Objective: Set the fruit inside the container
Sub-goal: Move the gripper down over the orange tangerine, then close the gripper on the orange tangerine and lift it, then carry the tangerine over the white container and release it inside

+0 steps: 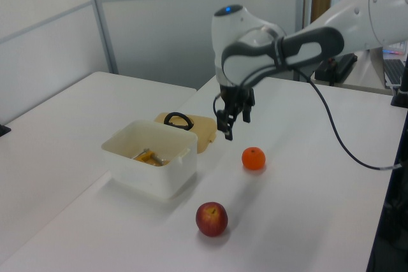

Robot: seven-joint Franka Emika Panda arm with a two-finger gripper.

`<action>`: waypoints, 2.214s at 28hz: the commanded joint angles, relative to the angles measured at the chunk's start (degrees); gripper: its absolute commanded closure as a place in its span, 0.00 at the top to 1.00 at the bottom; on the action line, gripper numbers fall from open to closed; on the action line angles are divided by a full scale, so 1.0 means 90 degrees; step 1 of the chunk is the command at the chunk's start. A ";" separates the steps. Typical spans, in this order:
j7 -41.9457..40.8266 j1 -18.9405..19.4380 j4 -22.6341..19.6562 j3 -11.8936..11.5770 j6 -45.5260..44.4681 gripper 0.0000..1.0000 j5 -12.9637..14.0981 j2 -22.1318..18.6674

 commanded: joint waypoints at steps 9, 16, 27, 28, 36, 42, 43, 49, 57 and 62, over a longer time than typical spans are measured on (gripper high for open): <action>0.0045 0.0035 -0.1283 -0.0359 0.1707 1.00 -0.0746 0.0050; 0.0074 0.0026 -0.1283 -0.0574 0.2196 1.00 -0.1126 0.0538; 0.0123 0.0065 -0.1420 -0.0565 0.2255 1.00 -0.1527 0.0666; 0.0123 0.0055 -0.1420 -0.0565 0.2255 1.00 -0.1527 0.0666; 0.0153 0.0035 -0.1332 -0.0565 0.2216 0.00 -0.1333 0.0355; 0.0143 0.0075 -0.0825 -0.0565 0.2021 0.00 -0.0328 -0.0008; 0.0153 0.0084 -0.0640 -0.0555 0.1914 0.00 -0.0152 -0.0018; 0.0805 0.0240 0.0415 -0.0496 0.1620 0.00 0.0621 0.0246; 0.2104 0.0914 0.0924 -0.0506 0.2360 0.00 0.0553 0.0880; 0.2915 0.1226 0.1021 -0.0506 0.2957 0.00 0.0114 0.1193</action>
